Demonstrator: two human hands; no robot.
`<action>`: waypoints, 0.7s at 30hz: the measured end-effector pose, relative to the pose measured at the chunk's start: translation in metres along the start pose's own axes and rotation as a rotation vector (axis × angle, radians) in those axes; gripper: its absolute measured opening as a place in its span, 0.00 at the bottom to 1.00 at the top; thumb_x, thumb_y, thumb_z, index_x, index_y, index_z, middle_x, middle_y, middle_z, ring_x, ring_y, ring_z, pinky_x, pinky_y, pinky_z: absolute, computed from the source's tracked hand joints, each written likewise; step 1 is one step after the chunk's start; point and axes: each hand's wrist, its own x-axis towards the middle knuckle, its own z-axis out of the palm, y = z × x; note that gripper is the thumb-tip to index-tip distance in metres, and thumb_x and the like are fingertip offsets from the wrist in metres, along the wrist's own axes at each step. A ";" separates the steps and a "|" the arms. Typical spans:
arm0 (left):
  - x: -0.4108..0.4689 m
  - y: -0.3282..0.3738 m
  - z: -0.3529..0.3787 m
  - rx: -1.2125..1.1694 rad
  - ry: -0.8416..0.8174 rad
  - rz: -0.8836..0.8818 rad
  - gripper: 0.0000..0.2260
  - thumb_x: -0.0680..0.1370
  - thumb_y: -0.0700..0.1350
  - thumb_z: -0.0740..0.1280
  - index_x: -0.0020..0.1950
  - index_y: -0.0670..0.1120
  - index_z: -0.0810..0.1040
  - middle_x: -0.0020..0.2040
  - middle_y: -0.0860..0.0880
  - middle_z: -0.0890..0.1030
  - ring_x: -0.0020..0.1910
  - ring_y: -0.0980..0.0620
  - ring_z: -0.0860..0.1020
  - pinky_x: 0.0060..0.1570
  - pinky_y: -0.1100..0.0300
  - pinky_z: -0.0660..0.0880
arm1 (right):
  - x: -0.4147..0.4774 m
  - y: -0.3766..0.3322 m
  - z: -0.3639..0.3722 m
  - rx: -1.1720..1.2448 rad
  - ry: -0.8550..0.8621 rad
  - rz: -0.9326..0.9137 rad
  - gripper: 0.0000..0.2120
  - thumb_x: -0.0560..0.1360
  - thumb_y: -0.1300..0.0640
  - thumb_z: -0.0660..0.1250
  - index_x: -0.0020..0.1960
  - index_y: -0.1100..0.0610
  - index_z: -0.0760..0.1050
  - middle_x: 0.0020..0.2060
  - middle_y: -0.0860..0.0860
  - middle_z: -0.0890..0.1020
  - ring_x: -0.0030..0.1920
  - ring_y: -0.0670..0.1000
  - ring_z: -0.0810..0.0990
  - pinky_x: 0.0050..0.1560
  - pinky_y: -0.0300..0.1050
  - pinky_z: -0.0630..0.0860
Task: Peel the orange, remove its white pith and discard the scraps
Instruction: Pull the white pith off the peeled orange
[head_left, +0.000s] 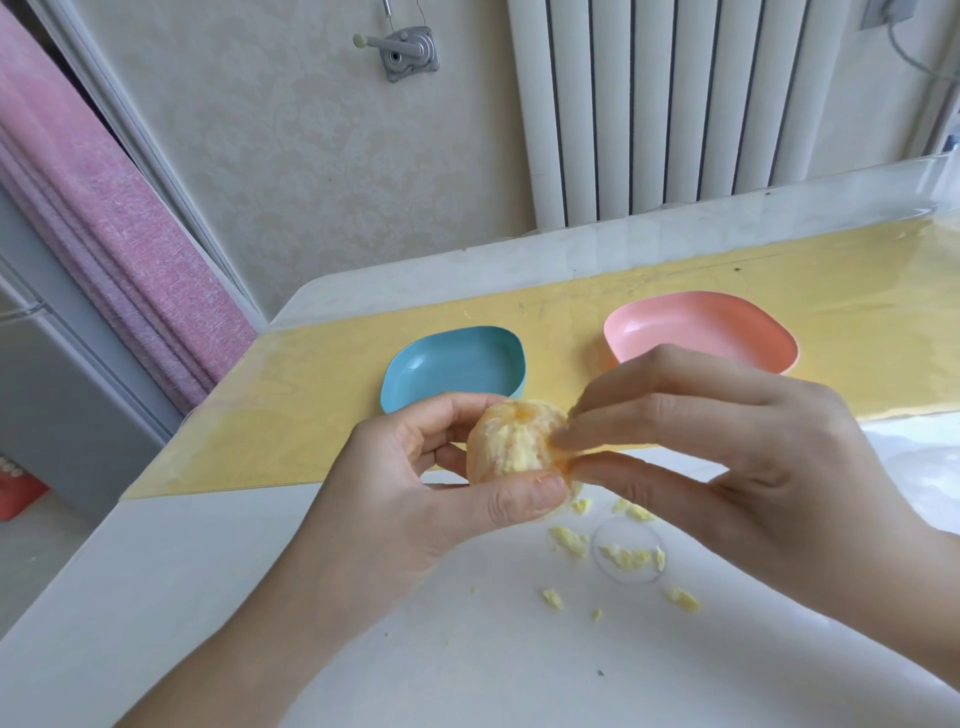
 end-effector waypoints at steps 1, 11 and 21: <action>0.000 0.000 0.000 0.005 0.000 -0.004 0.22 0.57 0.56 0.76 0.49 0.56 0.83 0.47 0.51 0.84 0.49 0.47 0.80 0.47 0.62 0.79 | 0.000 0.000 0.000 -0.003 0.002 -0.004 0.05 0.74 0.57 0.70 0.48 0.56 0.82 0.44 0.48 0.80 0.45 0.42 0.78 0.47 0.31 0.72; 0.000 0.000 0.000 0.027 0.007 -0.035 0.22 0.57 0.58 0.76 0.49 0.57 0.83 0.47 0.52 0.85 0.48 0.48 0.80 0.52 0.55 0.77 | 0.002 0.000 -0.002 0.010 -0.074 -0.017 0.05 0.75 0.56 0.68 0.46 0.56 0.81 0.44 0.46 0.79 0.44 0.41 0.78 0.46 0.30 0.72; 0.000 0.003 0.000 -0.318 -0.174 -0.168 0.29 0.59 0.60 0.78 0.52 0.44 0.83 0.49 0.43 0.84 0.49 0.49 0.82 0.44 0.63 0.77 | 0.003 -0.002 -0.007 0.098 -0.071 0.002 0.02 0.73 0.59 0.69 0.44 0.58 0.79 0.46 0.46 0.79 0.45 0.44 0.79 0.46 0.37 0.75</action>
